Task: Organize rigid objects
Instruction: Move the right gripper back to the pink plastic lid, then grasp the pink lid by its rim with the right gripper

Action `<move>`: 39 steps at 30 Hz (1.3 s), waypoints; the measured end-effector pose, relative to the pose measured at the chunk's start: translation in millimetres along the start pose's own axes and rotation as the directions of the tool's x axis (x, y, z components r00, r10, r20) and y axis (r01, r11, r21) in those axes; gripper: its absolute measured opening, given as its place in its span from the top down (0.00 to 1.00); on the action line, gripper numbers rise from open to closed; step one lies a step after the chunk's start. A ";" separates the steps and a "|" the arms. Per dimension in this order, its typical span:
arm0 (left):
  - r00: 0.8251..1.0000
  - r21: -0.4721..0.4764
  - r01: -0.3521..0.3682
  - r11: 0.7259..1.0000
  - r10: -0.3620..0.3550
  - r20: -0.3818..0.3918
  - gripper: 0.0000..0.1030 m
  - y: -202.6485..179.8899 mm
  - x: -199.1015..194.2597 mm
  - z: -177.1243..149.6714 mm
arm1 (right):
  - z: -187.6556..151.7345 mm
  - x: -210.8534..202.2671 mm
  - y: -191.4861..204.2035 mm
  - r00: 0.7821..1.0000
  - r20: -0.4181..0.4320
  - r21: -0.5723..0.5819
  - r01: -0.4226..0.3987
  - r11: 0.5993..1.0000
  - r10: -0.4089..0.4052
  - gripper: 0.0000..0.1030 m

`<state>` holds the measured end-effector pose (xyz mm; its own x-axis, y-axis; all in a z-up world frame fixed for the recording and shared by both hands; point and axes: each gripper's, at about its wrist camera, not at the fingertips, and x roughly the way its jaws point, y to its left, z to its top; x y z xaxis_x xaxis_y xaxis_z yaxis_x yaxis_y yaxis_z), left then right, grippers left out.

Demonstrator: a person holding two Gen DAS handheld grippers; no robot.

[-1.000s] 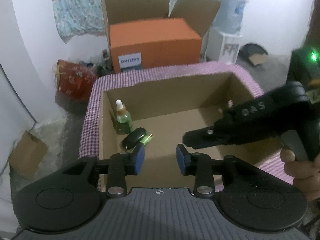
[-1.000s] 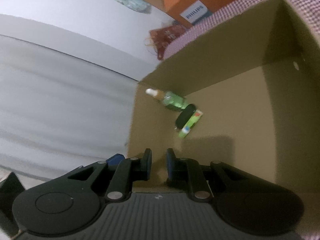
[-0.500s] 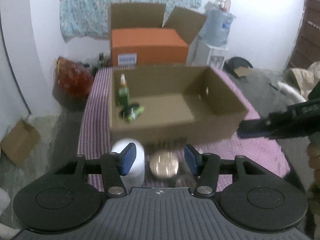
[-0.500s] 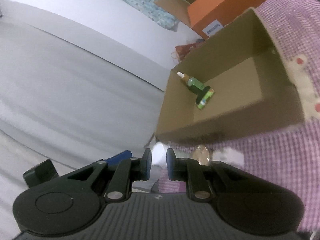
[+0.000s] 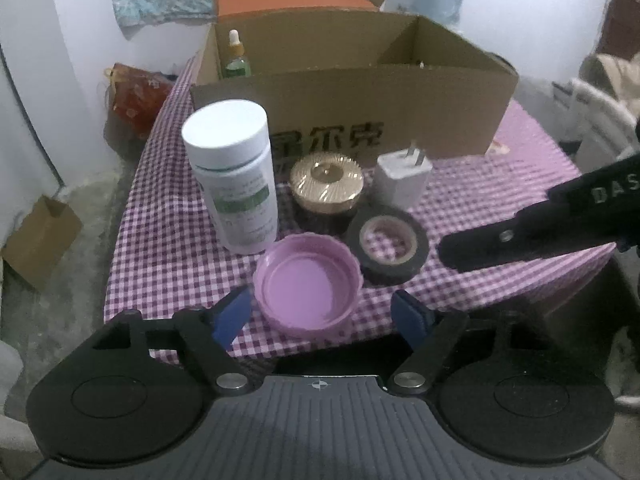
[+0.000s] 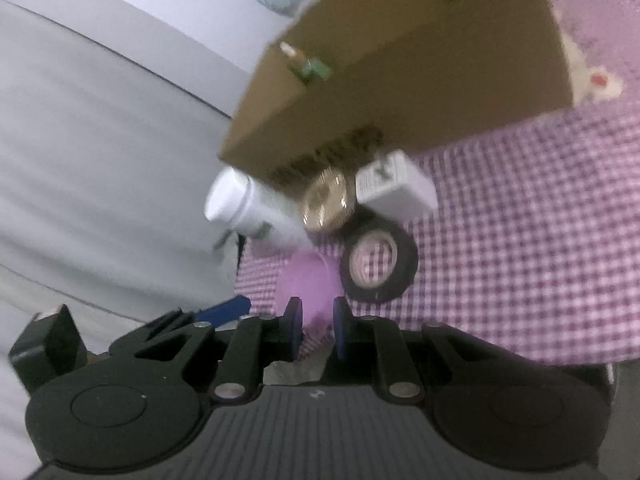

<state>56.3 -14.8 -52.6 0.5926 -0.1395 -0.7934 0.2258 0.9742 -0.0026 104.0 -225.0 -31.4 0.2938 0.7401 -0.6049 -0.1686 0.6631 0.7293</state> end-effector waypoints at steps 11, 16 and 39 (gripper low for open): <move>0.999 0.062 -0.046 0.997 0.047 -0.008 0.24 -0.3 22.6 -11.8 | 1.6 55.9 2.2 0.996 -0.081 0.046 0.025 0.999 -0.021 0.82; 1.000 0.057 -0.013 0.998 0.013 -0.003 0.29 3.7 28.2 -12.1 | 5.0 72.2 3.4 0.996 -0.081 0.061 0.043 0.997 -0.038 0.76; 0.998 0.152 0.027 0.988 -0.036 0.053 0.31 -30.7 31.1 -15.6 | 0.0 52.6 -7.1 0.993 -0.003 0.083 0.119 0.989 -0.120 0.75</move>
<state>55.7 -46.3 -86.7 0.6246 -0.1834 -0.7591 0.3570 0.9316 0.0687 120.7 -190.8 -68.4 0.3092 0.6559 -0.6887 -0.0540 0.7351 0.6758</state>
